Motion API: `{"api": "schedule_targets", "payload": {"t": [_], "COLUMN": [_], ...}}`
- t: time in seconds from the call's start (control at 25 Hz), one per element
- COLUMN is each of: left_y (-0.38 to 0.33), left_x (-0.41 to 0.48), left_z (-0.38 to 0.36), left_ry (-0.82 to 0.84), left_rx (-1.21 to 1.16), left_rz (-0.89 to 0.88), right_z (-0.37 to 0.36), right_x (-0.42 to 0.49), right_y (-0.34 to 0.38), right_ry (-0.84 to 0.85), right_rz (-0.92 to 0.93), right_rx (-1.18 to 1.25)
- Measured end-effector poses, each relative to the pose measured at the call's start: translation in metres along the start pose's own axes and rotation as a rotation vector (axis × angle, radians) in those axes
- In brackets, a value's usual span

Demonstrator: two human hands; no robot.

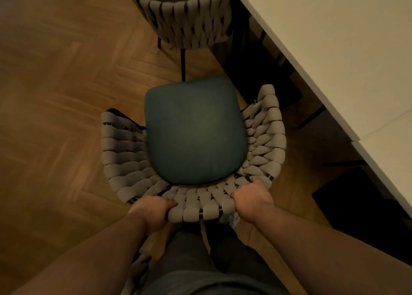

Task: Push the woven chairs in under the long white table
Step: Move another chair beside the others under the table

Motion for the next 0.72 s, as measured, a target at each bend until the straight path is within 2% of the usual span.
{"api": "schedule_targets", "payload": {"t": [0.28, 0.44, 0.72], "left_y": [-0.002, 0.016, 0.038], "left_x": [-0.011, -0.013, -0.005], "left_z": [0.017, 0.032, 0.074], "left_ry": [0.012, 0.056, 0.032], "left_rx": [0.158, 0.265, 0.406], "left_rz": [-0.117, -0.160, -0.216], "right_z": [-0.013, -0.011, 0.004], "right_x": [-0.025, -0.032, -0.025], "right_y": [0.023, 0.043, 0.052], "right_ry": [0.047, 0.090, 0.141], "right_rz": [-0.071, -0.098, -0.214], "right_rx": [0.133, 0.202, 0.357]}}
Point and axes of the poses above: each hand's wrist, its own x-axis towards the middle knuckle, its own z-axis out of the back of the hand, y = z × x, the point moved 10 cm from there along x, towards the middle knuckle, and after that the axes turned 5 degrees about y, right-handed, at the moved point
